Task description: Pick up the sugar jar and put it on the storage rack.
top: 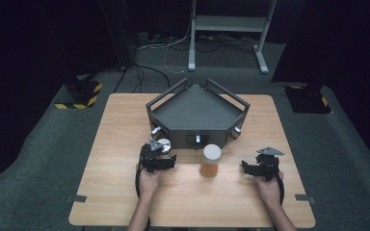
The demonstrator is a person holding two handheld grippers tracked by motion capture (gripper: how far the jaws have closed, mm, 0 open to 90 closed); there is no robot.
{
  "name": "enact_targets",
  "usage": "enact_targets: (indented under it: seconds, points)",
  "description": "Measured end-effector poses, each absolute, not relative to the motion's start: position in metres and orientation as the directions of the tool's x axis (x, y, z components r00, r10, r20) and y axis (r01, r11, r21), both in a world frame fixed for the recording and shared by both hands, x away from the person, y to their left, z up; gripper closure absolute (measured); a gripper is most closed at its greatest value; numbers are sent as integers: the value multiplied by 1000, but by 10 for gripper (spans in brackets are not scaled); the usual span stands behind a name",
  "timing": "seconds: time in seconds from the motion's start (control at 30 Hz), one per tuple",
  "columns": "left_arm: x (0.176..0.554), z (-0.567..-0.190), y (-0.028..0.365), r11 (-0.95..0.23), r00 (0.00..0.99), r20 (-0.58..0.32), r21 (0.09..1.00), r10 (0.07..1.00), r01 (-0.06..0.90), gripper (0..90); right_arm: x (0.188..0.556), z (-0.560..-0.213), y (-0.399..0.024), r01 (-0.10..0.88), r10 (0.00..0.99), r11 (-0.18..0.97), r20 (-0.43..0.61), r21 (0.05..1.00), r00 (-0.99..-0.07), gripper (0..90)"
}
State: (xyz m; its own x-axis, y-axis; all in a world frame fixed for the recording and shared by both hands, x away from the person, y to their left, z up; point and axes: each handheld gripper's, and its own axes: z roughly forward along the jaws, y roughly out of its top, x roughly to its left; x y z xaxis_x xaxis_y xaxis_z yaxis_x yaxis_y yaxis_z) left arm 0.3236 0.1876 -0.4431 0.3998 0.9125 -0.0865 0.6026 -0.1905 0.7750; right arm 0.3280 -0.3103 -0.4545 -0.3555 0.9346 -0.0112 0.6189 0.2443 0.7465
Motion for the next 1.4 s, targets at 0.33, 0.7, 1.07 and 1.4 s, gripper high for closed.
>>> enact_targets:
  seconds: [0.33, 0.7, 1.07, 1.4]
  points:
    - [327, -447, 190, -194, 411, -92, 774, 907, 603, 228, 328, -455, -310, 619, 935, 245, -11, 747, -356, 99]
    - [328, -450, 192, -175, 408, -110, 782, 906, 599, 265, 328, -455, -310, 619, 935, 244, -11, 747, -356, 99]
    - [327, -450, 189, -193, 412, -85, 786, 907, 587, 283, 328, -455, -310, 619, 935, 244, -11, 747, -356, 99]
    - [324, -450, 187, -184, 398, -81, 791, 914, 584, 297, 328, -454, -310, 619, 935, 245, -11, 747, -356, 99]
